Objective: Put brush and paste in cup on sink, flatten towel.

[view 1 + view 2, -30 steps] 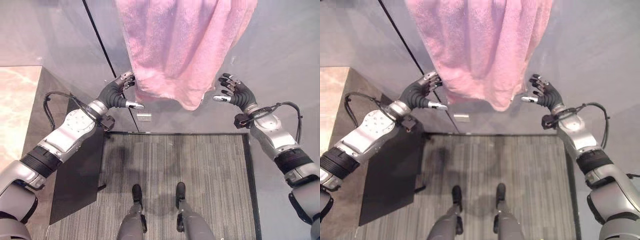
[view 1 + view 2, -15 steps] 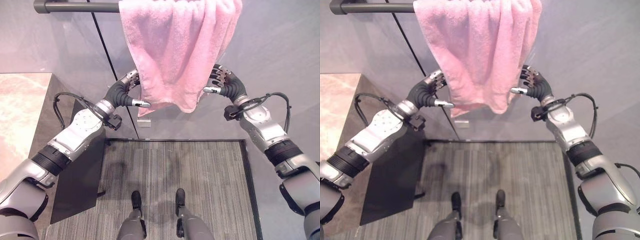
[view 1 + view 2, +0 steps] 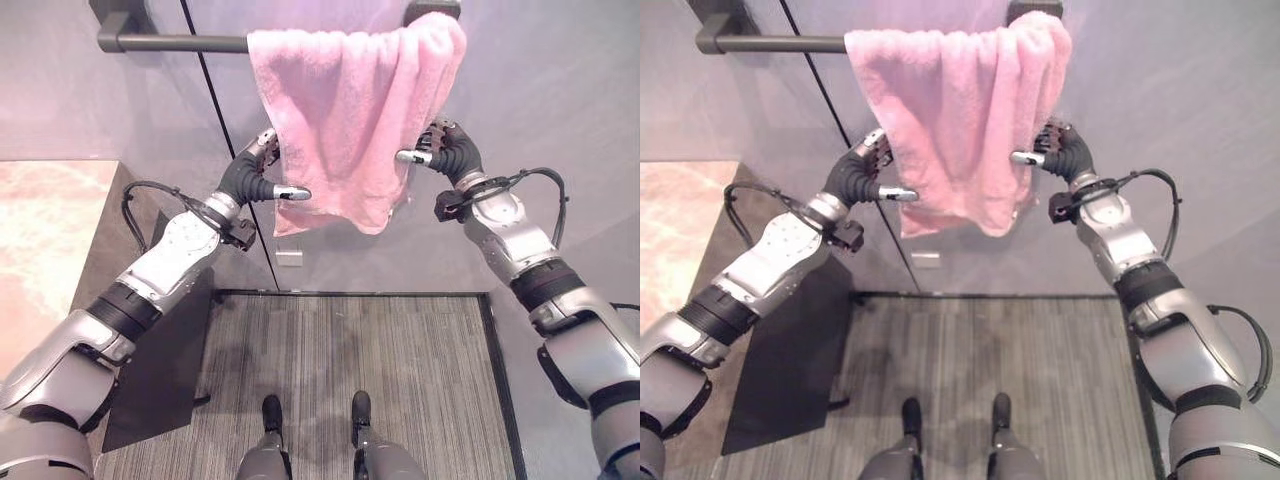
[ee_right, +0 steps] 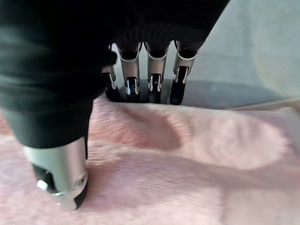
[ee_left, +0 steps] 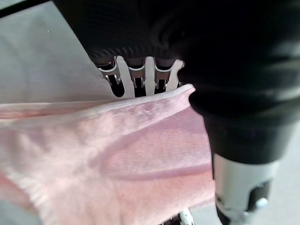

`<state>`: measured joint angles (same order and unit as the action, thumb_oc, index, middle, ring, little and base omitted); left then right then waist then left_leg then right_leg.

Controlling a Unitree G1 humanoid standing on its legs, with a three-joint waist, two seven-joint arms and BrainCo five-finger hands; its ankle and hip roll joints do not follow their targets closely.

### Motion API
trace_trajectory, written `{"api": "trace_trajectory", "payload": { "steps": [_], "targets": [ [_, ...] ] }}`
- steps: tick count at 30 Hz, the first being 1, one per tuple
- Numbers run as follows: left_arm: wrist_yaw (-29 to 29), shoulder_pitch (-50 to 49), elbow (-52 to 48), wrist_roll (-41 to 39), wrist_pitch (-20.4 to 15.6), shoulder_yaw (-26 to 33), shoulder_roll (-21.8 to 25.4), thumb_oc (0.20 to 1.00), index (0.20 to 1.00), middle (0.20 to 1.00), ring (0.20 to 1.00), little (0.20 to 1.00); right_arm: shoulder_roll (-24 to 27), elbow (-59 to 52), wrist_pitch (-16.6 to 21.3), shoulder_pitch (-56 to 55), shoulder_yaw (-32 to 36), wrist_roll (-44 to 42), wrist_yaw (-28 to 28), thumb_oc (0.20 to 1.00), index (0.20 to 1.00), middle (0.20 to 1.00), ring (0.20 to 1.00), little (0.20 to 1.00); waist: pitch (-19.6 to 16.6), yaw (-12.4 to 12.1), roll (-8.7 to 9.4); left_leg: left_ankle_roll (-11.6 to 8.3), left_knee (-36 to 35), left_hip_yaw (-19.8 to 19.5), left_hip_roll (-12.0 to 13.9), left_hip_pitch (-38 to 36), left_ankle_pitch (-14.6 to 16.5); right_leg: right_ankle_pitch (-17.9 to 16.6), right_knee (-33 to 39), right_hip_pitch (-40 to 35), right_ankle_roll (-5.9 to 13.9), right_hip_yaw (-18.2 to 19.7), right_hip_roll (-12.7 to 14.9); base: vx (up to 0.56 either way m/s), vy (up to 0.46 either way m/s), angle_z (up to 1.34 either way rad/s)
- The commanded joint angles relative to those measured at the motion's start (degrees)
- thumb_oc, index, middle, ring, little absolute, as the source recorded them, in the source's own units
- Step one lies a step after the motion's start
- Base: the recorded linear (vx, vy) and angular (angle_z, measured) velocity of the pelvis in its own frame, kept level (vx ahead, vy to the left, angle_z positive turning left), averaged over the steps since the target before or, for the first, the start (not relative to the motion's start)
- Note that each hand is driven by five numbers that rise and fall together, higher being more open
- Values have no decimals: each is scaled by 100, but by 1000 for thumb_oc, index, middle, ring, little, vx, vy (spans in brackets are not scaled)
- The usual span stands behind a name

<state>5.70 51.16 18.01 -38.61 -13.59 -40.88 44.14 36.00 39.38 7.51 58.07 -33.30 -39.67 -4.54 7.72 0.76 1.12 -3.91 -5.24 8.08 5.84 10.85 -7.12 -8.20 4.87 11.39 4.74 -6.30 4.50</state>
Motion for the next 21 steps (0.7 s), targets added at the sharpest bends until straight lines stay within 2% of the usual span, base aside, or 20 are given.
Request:
{"api": "trace_trajectory", "payload": {
  "steps": [1, 20, 21],
  "targets": [
    [236, 676, 386, 120, -300, 293, -27, 1000, 1000, 1000, 1000, 1000, -43, 192, 282, 985, -73, -88, -168, 1000, 1000, 1000, 1000, 1000, -226, -183, 138, -229, 24, -6, 63, -355, 137, -317, 13, 68, 524, 203, 281, 0, 0, 0],
    [598, 1085, 1162, 19, -341, 448, -558, 1000, 1000, 1000, 1000, 1000, -275, 370, 359, 1239, 36, -366, -349, 1000, 1000, 1000, 1000, 1000, -236, -165, 126, -252, 24, -29, 94, -350, 111, -285, 13, 55, 501, 177, 257, 0, 0, 0],
    [608, 1052, 1159, -33, -344, 472, -588, 1000, 1000, 1000, 1000, 1000, -275, 418, 353, 1224, 67, -369, -351, 884, 884, 884, 884, 884, -240, -166, 122, -251, 24, -33, 92, -361, 116, -284, 13, 45, 505, 172, 260, 0, 0, 0]
  ]
}}
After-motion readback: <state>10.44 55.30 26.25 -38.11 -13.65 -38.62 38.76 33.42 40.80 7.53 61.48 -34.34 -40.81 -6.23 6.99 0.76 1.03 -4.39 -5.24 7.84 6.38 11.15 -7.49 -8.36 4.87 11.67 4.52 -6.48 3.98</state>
